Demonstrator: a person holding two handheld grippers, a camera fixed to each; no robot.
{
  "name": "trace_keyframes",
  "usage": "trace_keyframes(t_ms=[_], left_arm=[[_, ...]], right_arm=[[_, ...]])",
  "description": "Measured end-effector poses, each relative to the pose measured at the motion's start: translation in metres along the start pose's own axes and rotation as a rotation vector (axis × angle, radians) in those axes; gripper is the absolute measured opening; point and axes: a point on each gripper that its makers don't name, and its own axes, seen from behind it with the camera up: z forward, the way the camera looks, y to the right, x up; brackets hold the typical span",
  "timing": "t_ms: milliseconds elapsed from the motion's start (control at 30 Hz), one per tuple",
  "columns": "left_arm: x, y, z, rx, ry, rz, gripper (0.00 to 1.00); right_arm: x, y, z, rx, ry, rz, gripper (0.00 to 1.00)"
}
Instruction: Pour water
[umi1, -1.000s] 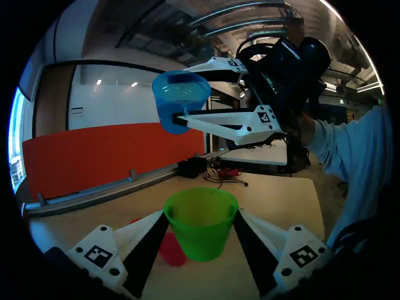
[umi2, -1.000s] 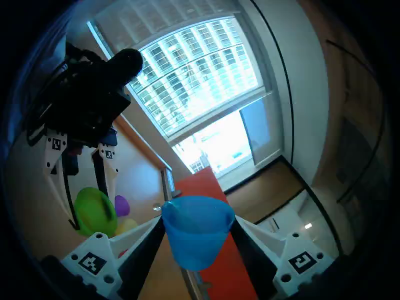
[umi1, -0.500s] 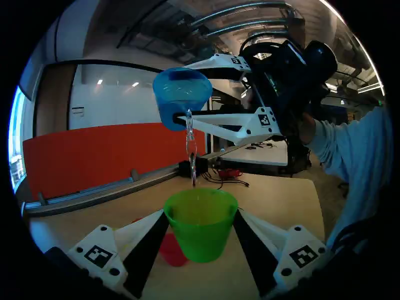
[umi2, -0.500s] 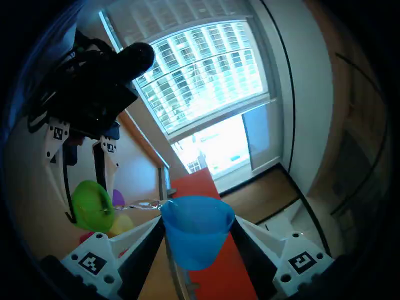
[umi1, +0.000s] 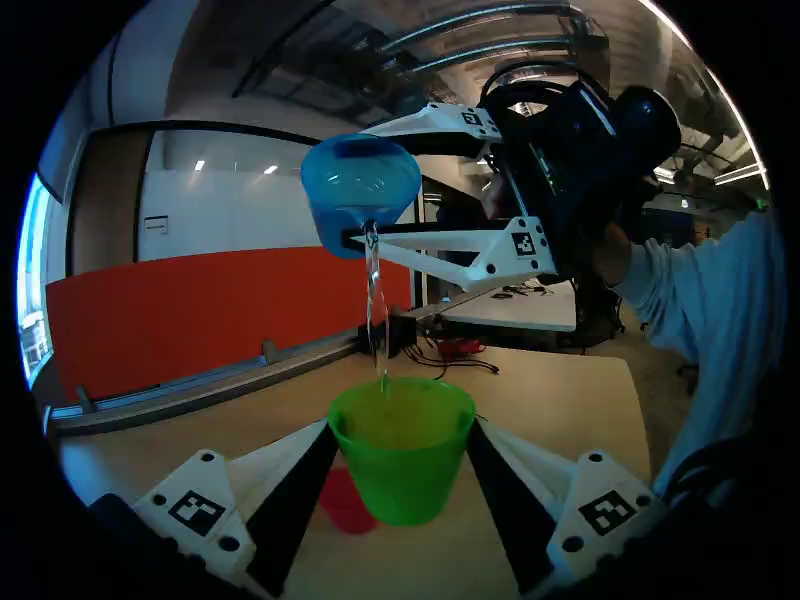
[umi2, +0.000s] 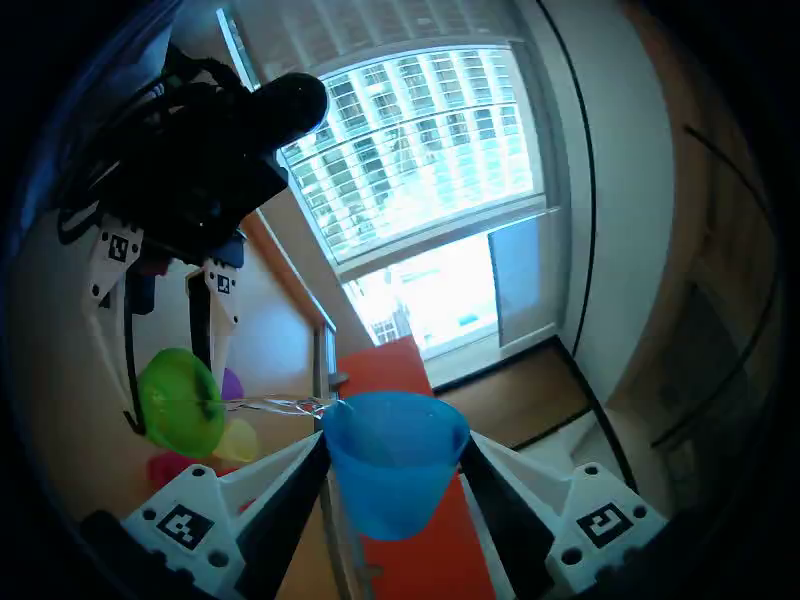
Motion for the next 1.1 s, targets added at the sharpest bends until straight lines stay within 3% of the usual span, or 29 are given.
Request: trace_keyframes(t_ms=[1100], left_arm=[[0.001, -0.005, 0.003, 0.009, 0.002, 0.002, 0.87]], right_arm=[[0.006, 0.023, 0.003, -0.052, -0.003, -0.163, 0.9]])
